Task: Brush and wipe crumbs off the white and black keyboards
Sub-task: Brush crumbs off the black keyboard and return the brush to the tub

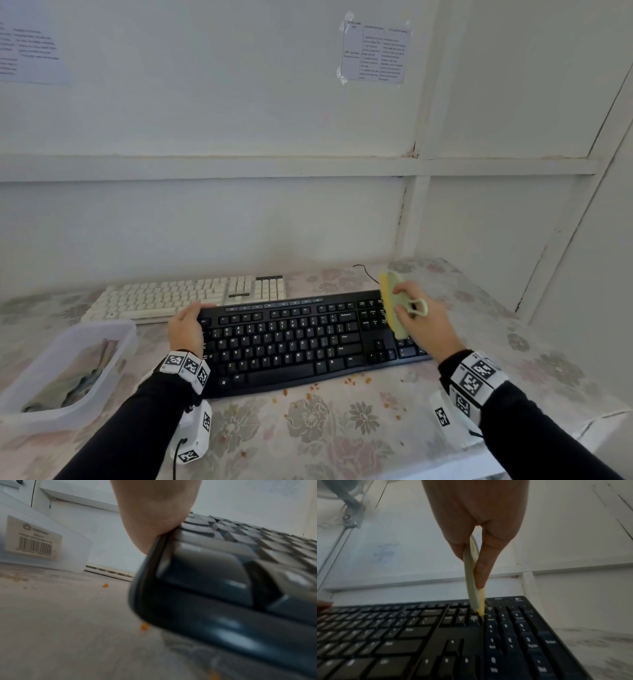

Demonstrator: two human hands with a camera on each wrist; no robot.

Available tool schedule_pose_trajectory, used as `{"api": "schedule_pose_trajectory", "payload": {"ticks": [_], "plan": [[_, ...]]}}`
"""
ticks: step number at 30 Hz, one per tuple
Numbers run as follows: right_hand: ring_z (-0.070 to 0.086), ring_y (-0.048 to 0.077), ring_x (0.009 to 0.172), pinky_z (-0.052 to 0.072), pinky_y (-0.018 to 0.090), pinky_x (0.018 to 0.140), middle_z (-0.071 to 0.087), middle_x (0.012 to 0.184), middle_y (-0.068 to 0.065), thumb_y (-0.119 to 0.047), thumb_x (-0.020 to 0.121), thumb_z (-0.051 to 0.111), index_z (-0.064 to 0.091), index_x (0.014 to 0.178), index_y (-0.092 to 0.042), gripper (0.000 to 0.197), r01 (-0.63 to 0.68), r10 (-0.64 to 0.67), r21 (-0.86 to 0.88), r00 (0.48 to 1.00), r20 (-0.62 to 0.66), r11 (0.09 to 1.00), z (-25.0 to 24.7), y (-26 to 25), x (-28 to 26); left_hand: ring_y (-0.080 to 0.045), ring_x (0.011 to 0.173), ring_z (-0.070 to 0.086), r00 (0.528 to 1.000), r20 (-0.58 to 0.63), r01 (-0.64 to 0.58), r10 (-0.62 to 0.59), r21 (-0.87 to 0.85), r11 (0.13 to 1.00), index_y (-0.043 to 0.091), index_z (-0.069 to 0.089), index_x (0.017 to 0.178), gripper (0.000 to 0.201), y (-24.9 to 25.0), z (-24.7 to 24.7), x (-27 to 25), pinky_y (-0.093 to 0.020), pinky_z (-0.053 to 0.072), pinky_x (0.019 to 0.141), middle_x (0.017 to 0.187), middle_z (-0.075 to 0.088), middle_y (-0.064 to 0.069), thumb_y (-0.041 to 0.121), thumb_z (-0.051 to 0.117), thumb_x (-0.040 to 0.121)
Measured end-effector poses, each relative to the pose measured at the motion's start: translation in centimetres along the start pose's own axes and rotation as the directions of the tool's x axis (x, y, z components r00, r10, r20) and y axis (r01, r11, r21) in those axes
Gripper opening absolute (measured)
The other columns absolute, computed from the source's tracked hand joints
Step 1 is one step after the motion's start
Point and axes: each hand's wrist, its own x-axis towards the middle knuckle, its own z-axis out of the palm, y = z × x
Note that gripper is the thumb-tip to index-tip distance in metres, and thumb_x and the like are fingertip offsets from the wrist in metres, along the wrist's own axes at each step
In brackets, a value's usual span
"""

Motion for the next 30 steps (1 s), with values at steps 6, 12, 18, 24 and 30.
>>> {"api": "schedule_pose_trajectory", "payload": {"ticks": [6,12,18,24,30], "plan": [[0.037,0.009,0.049,0.031,0.012,0.039,0.041,0.061,-0.002,0.004,0.081,0.048,0.042,0.077,-0.035,0.039,-0.150,0.191,-0.166,0.942,0.275,0.975,-1.0,1.3,-1.8,-0.029,0.085,0.057,1.000,-0.003,0.007,-0.007,-0.011,1.000,0.017,0.069,0.072,0.035,0.3,0.1,-0.1,-0.045,0.046,0.091,0.075,0.063,-0.008,0.020,0.044,0.096],[0.042,0.009,0.048,0.036,0.011,0.039,0.047,0.060,-0.001,0.000,0.085,0.050,0.050,0.092,-0.023,0.024,-0.131,0.131,-0.007,0.991,0.034,0.991,-2.7,0.2,0.0,-0.028,0.079,0.056,0.999,-0.014,-0.043,0.043,0.010,0.999,0.010,0.068,0.079,0.032,0.6,0.3,-0.5,-0.034,0.045,0.079,0.066,0.064,-0.002,0.019,0.044,0.097],[0.039,0.009,0.045,0.035,0.013,0.043,0.046,0.057,-0.003,-0.001,0.085,0.053,0.053,0.101,-0.025,0.029,-0.009,0.010,0.026,1.000,-0.024,1.000,-1.1,1.2,0.4,-0.019,0.068,0.054,0.999,-0.008,-0.041,0.041,-0.025,0.999,0.004,0.067,0.087,0.030,0.8,0.5,-0.9,-0.025,0.045,0.063,0.072,0.059,-0.006,0.016,0.042,0.097],[0.034,0.008,0.045,0.034,0.017,0.042,0.040,0.055,-0.006,0.003,0.080,0.048,0.043,0.084,-0.036,0.040,-0.041,0.084,-0.149,0.954,0.289,0.988,-1.2,1.8,-2.2,-0.027,0.081,0.056,1.000,-0.015,-0.018,0.018,-0.008,1.000,0.011,0.068,0.075,0.030,0.4,0.3,-0.4,-0.041,0.045,0.085,0.067,0.063,-0.004,0.016,0.045,0.093],[0.038,0.006,0.049,0.031,0.011,0.040,0.051,0.074,-0.003,0.003,0.081,0.046,0.048,0.086,-0.037,0.040,-0.123,0.191,-0.198,0.907,0.376,0.972,-3.1,0.8,-1.4,-0.027,0.083,0.056,1.000,-0.018,-0.020,0.020,0.012,1.000,0.000,0.070,0.090,0.029,0.4,0.3,-0.4,-0.040,0.045,0.084,0.064,0.064,-0.001,0.015,0.046,0.092]]}}
